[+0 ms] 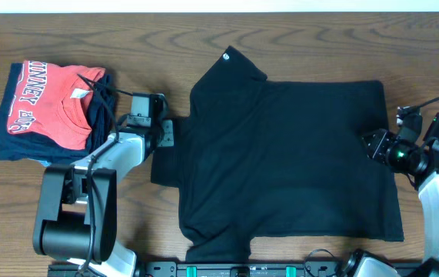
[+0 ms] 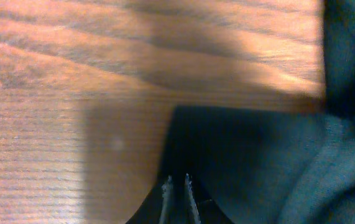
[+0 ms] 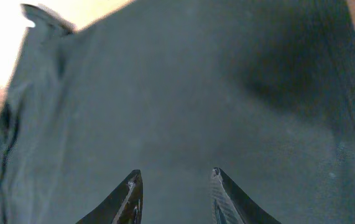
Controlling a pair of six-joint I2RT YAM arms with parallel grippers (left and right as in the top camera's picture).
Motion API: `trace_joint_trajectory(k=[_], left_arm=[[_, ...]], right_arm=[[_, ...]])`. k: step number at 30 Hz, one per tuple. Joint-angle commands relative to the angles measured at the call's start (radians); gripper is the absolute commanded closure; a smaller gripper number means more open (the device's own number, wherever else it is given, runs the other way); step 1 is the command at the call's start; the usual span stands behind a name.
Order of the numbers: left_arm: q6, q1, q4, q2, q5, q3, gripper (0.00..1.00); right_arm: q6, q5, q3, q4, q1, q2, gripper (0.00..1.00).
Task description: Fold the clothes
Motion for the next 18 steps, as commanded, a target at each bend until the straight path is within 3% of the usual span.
trace_joint_trajectory(k=[1,8,13,16,18], left_arm=[[0.016,0.021,0.009,0.067,-0.015,0.003,0.9],[0.012,0.075,0.042,0.09,-0.031,0.018,0.9],[-0.041,0.134,-0.064,0.089,-0.024,0.088,0.9],[-0.04,0.144,-0.105,0.087,0.026,0.115,0.9],[-0.04,0.144,-0.119,0.082,0.034,0.122,0.9]], right_arm=[[0.033,0.068,0.007,0.02,0.007,0.06,0.66],[0.056,0.09,0.006,0.146,0.007,0.203,0.59],[0.121,0.163,0.007,0.246,0.007,0.291,0.57],[0.12,0.164,0.007,0.285,0.007,0.339,0.59],[0.124,0.198,0.007,0.289,0.007,0.373,0.67]])
